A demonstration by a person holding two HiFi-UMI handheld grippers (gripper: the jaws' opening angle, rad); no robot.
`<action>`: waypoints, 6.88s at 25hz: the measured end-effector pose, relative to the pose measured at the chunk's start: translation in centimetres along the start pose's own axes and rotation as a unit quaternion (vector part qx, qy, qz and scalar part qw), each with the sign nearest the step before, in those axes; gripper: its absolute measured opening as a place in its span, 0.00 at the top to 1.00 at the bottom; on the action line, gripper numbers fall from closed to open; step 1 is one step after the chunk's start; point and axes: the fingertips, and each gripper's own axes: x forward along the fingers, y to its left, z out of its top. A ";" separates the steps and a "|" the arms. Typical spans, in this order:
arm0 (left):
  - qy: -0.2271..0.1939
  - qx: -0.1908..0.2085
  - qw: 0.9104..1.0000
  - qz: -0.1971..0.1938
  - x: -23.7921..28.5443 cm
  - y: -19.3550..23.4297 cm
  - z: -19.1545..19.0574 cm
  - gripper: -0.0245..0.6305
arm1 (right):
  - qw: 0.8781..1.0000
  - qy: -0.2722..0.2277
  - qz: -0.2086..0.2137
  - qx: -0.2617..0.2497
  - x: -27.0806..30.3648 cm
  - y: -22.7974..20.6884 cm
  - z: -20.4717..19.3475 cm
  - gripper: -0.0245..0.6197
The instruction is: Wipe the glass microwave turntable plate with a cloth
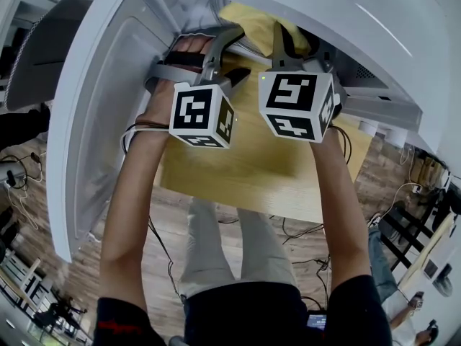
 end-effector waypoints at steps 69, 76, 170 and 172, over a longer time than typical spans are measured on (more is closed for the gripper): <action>-0.009 0.000 1.000 0.029 -0.3 -0.1 -0.1 0.41 | 0.947 -0.013 0.018 -0.320 4.6 4.0 2.5 0.86; -0.011 -0.001 0.999 0.031 -0.3 -0.1 0.0 0.41 | 0.943 -0.032 0.026 -0.329 4.4 5.0 3.2 0.86; -0.016 -0.017 0.998 0.056 -0.2 0.1 0.1 0.42 | 0.904 0.048 0.001 -0.425 4.9 2.6 0.3 0.89; -0.015 -0.017 0.998 0.057 -0.2 0.2 0.0 0.42 | 0.903 0.048 0.003 -0.426 5.0 2.7 0.4 0.89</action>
